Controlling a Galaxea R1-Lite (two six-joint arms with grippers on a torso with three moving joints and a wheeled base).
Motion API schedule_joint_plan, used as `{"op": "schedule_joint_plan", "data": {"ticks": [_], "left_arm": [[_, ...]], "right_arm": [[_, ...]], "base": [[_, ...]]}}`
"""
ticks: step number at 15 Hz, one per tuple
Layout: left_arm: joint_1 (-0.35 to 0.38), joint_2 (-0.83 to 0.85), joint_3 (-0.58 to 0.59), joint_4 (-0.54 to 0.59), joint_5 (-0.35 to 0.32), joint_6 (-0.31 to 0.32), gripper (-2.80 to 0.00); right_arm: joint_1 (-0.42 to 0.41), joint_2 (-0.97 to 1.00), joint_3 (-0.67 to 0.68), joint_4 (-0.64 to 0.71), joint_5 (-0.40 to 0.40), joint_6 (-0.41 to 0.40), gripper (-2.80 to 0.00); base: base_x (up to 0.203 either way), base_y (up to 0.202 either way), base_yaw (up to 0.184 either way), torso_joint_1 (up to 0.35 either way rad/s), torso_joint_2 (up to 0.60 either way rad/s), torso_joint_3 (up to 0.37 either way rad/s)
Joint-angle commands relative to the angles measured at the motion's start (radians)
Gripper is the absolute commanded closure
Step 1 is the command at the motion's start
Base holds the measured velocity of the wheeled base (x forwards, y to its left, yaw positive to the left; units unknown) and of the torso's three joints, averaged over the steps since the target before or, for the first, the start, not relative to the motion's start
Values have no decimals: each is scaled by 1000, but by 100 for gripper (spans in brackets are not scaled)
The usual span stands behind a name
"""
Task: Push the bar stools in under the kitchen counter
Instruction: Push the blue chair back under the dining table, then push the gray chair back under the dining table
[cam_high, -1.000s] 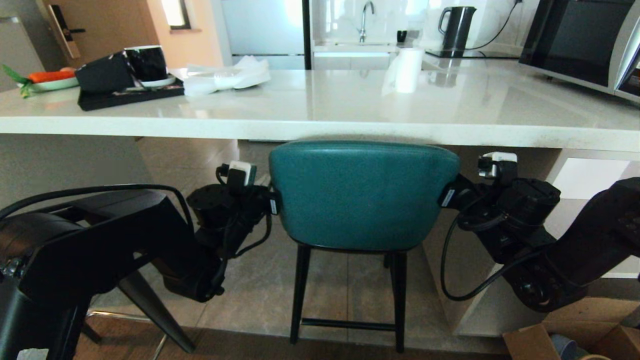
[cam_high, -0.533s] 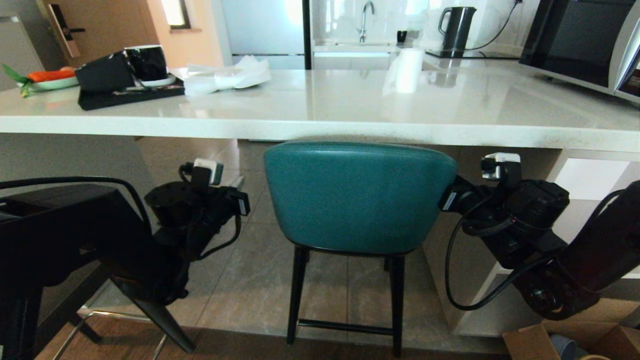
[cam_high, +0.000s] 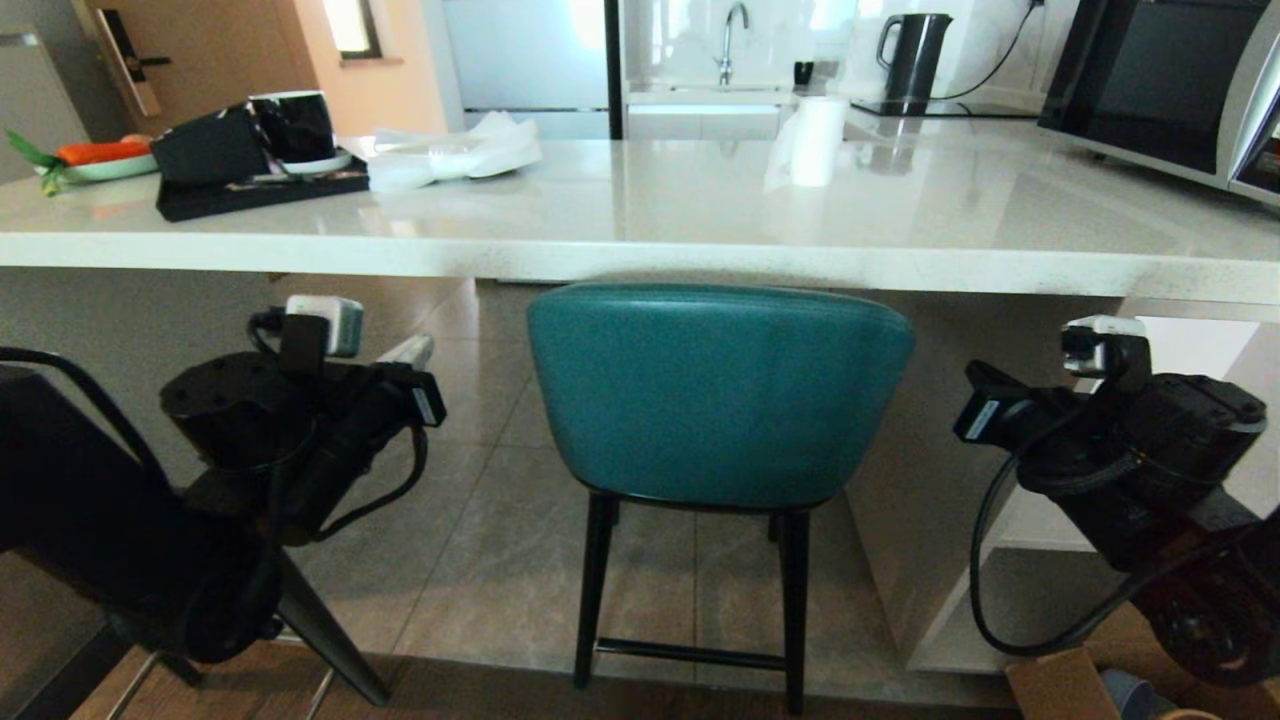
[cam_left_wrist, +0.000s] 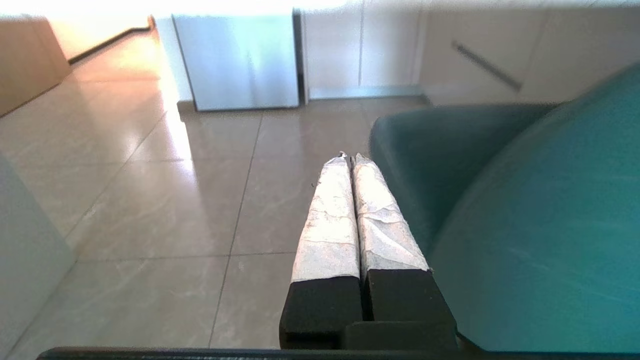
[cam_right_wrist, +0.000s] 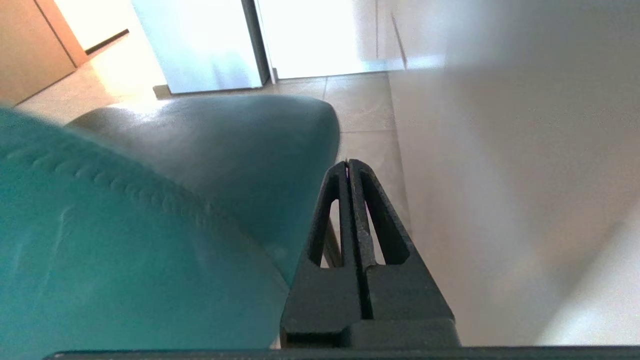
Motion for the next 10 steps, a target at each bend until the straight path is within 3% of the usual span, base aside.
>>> {"op": "schedule_joint_plan", "data": {"ticks": [1,4,6,8,10], "left_arm": [[3,-159,69,-9,5,-3,0],[32,-375,161,5,92,-6,0],[40,-551,210,93,123,-5,0],[44,-759,233,286,144,-5,0],[60,-974,235,552,160,-6,0]], "right_arm": [[-4,-131,74,-9,3,1,0],[0,-337,182,-9,24,1,0],[1,-481,238,0,38,-16,0],[4,-638,284,55,47,-40,0],[6,-813,294,195,54,-52,0]], "base": [[0,0,0,0,0,0],[0,0,0,0,0,0],[0,0,0,0,0,0],[0,0,0,0,0,0],[0,0,0,0,0,0]]}}
